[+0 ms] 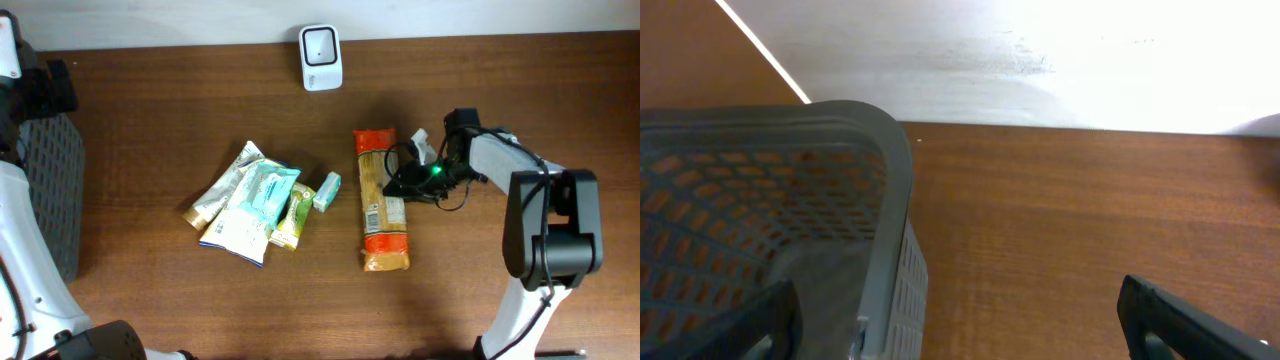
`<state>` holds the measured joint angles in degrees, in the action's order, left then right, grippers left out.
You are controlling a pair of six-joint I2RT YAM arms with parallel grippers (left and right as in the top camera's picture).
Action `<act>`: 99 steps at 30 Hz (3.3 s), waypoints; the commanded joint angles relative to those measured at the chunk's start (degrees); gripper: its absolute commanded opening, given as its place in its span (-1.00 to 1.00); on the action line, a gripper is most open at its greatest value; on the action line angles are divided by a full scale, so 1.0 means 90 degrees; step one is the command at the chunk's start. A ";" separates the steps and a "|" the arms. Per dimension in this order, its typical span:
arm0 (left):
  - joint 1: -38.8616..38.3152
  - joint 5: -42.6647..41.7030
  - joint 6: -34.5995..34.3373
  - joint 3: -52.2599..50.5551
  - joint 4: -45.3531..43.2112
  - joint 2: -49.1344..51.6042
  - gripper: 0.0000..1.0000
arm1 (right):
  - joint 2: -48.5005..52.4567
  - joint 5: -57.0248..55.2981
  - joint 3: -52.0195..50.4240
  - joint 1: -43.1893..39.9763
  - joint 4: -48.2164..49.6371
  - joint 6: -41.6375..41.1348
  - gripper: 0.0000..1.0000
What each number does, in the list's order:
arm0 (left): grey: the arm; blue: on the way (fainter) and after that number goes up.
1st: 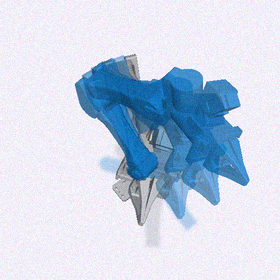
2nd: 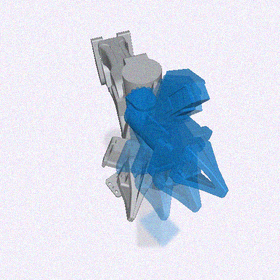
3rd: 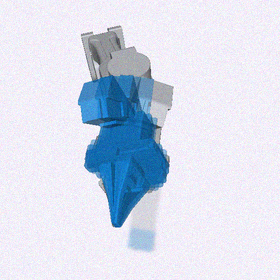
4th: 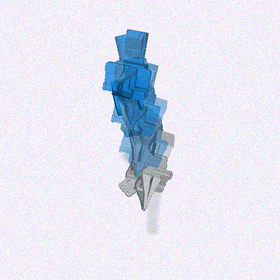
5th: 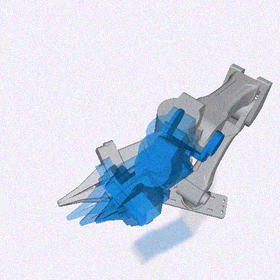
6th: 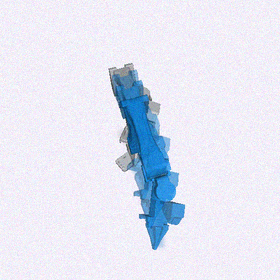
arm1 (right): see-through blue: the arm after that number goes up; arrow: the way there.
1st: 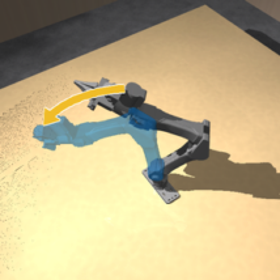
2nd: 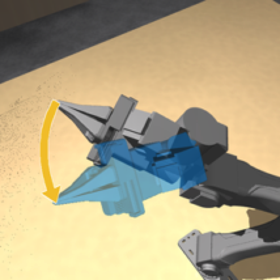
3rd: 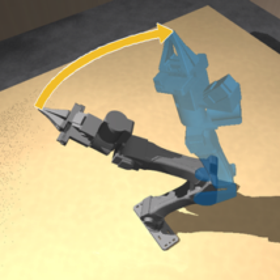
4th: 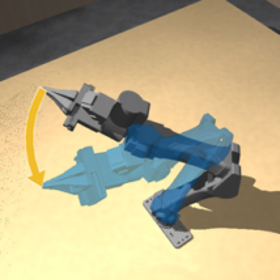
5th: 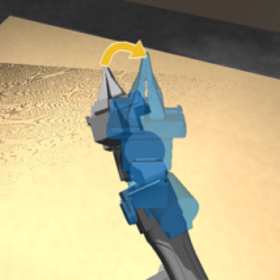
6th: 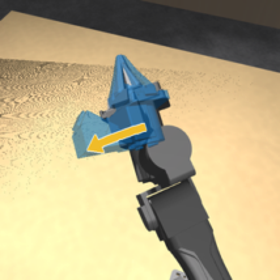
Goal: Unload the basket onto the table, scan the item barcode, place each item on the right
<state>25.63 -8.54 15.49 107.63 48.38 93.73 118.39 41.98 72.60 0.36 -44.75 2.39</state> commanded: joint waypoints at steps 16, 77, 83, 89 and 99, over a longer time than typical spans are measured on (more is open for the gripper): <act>-0.0005 -0.0022 0.0100 0.0046 -0.0012 -0.0095 0.99 | 0.0221 -0.0991 0.0546 0.0444 -0.0520 -0.1083 -0.92; -0.0005 -0.0022 0.0097 0.0046 -0.0012 -0.0095 0.98 | -0.3058 0.1904 0.2431 -0.0627 -0.1576 0.0848 -0.92; -0.0005 -0.0019 0.0097 0.0046 -0.0012 -0.0095 0.98 | -0.3398 -0.2429 0.2608 0.0481 0.0041 -0.0151 -0.92; -0.0005 -0.0022 0.0097 0.0044 -0.0012 -0.0095 0.99 | -0.2346 -0.6300 0.2608 0.2344 0.3684 0.2266 -0.92; -0.0005 -0.0019 0.0097 0.0044 -0.0012 -0.0095 0.98 | 0.1209 -0.6577 0.2608 0.2854 0.9887 0.5916 -0.92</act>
<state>25.63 -8.47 15.46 107.63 48.29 93.73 128.38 -18.20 94.17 24.40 38.54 47.20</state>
